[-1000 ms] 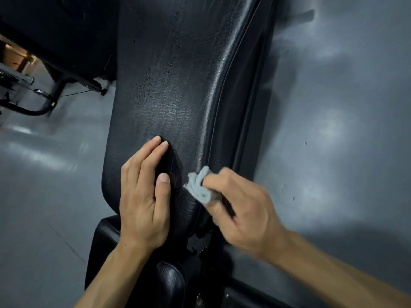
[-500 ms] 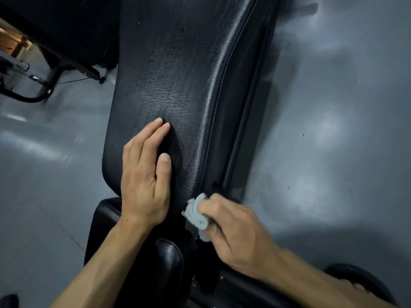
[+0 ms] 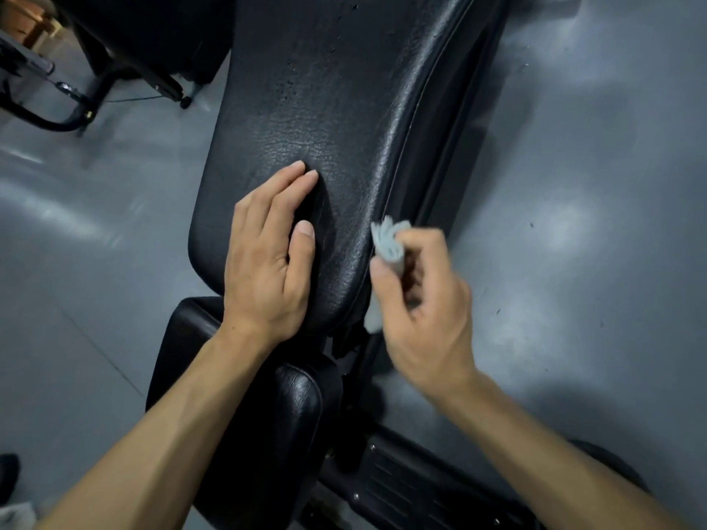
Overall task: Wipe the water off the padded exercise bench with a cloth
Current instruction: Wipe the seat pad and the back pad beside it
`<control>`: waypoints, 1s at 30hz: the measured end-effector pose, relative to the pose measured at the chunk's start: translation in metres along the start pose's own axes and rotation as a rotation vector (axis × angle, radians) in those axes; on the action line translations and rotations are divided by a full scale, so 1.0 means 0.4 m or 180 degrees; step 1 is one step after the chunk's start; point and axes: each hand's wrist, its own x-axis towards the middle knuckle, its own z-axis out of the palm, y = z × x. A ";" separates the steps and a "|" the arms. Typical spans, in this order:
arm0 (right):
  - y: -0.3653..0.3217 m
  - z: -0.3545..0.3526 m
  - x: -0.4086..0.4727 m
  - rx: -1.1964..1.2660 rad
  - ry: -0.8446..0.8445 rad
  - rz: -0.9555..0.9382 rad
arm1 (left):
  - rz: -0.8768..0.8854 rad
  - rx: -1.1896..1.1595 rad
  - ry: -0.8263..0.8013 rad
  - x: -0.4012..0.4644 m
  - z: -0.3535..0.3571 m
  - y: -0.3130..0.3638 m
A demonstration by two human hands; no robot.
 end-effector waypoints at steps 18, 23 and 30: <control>-0.065 0.038 -0.149 0.0568 -0.0942 0.0977 | 0.0051 -0.0225 -0.0018 -0.001 -0.003 -0.034; -0.054 -0.020 -0.156 0.0653 -0.0726 0.1273 | -0.0184 -0.0564 -0.0191 -0.018 -0.075 -0.062; -0.075 0.034 -0.157 0.0265 -0.0885 0.0899 | -0.1244 -0.0166 0.0197 -0.219 -0.154 -0.199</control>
